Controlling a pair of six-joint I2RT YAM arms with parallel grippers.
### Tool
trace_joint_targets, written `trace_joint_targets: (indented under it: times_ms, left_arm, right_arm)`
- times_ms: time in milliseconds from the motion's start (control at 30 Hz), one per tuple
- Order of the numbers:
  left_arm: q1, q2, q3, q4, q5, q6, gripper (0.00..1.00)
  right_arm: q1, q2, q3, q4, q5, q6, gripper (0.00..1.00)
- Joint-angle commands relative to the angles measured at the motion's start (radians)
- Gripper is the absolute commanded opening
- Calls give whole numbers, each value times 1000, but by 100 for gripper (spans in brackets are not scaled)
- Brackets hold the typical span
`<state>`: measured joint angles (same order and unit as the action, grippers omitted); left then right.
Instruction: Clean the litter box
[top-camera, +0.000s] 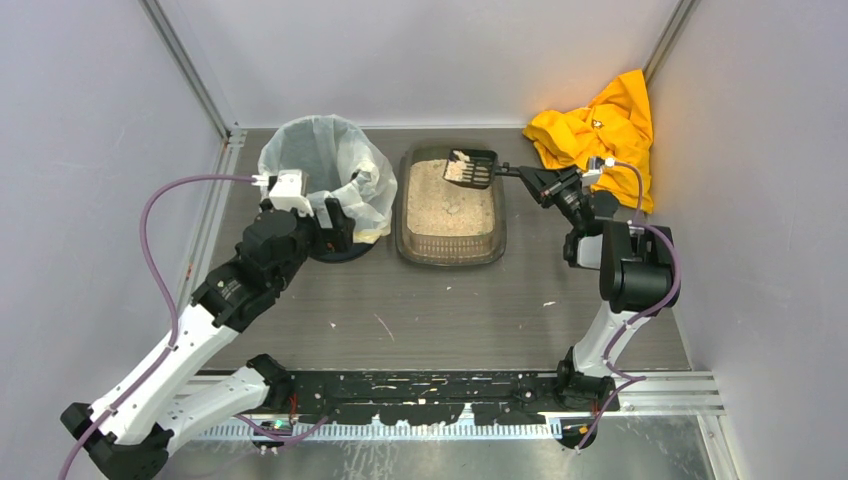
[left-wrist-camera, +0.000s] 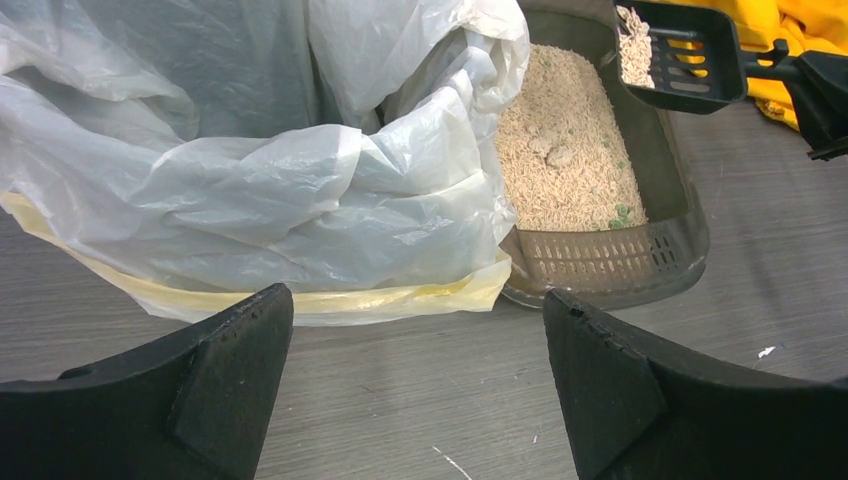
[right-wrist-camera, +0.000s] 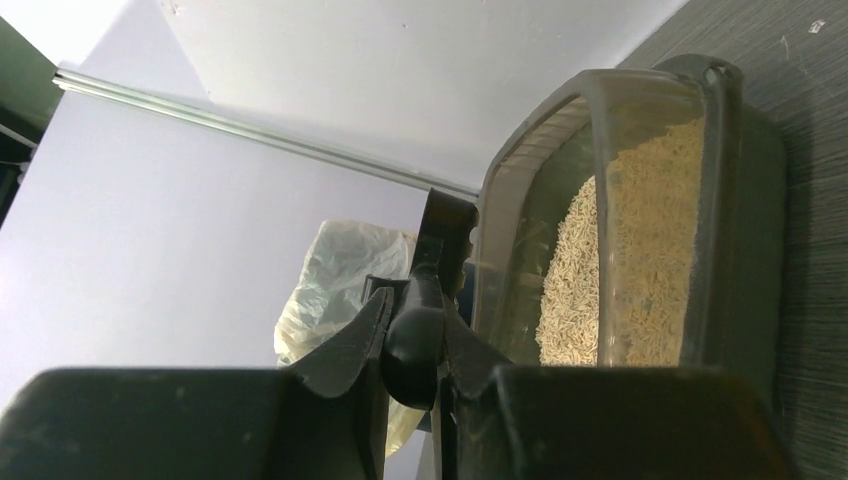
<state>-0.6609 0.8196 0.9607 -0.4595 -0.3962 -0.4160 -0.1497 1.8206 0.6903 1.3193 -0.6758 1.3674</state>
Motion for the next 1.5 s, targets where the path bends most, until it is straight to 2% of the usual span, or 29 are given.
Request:
trace_joint_targets:
  times_ms: [0,100,167,267,400,500,600,700,867,967,1033,1133,1233,1333,1433,1467]
  left_arm:
    - [1,30,15,55,37,-18,94]
    - [1,32,19,52,35,-18,94]
    - [1,19,17,49,32,-18,94]
    - [1,8,4,72,30,-17,94]
    - [1,22,14,65,47,-18,94]
    - [1,24,9,65,55,-19,94]
    - [1,20,6,64,51,-20,94]
    - [1,18,8,61,53,-17,94]
    - [1,13,1,73,70,-23,94]
    - [1,26,16,56,75,-22,94]
    - [1,21,6,64,65,-21,94]
    - [0,24,2,74,80,-22,93]
    - [1,25,4,63,75,-22,94]
    - [1,23,5,66,74,-22,93]
    - [1,15,4,64,72,-21,94]
    - [1,13,1,69,72,-20,93]
  right_arm:
    - [19,-12,17,84,-12,-7,1]
    - [1,-31,-14,73,-2,-31,1]
    - [-22,-57,-23,6,-9,-74,1]
    - [42,-86,-11,-84,-27,-148,1]
    - [53,-120,-28,-198,-7,-240,1]
    - [86,-89,-43,-137,-22,-230,1]
    - [70,-30,-71,-53,-6,-202,1]
    - [41,58,-77,112,-18,-80,1]
    - [35,72,-44,114,-38,-69,1]
    - [-5,45,-76,107,10,-98,1]
    - [30,67,-42,114,-37,-76,1]
    - [33,29,-95,106,35,-121,1]
    - [57,45,-36,46,-39,-132,1]
    - [31,11,-100,103,46,-135,1]
    - [53,-21,-52,-9,-15,-201,1]
    - [60,-34,-77,54,6,-193,1]
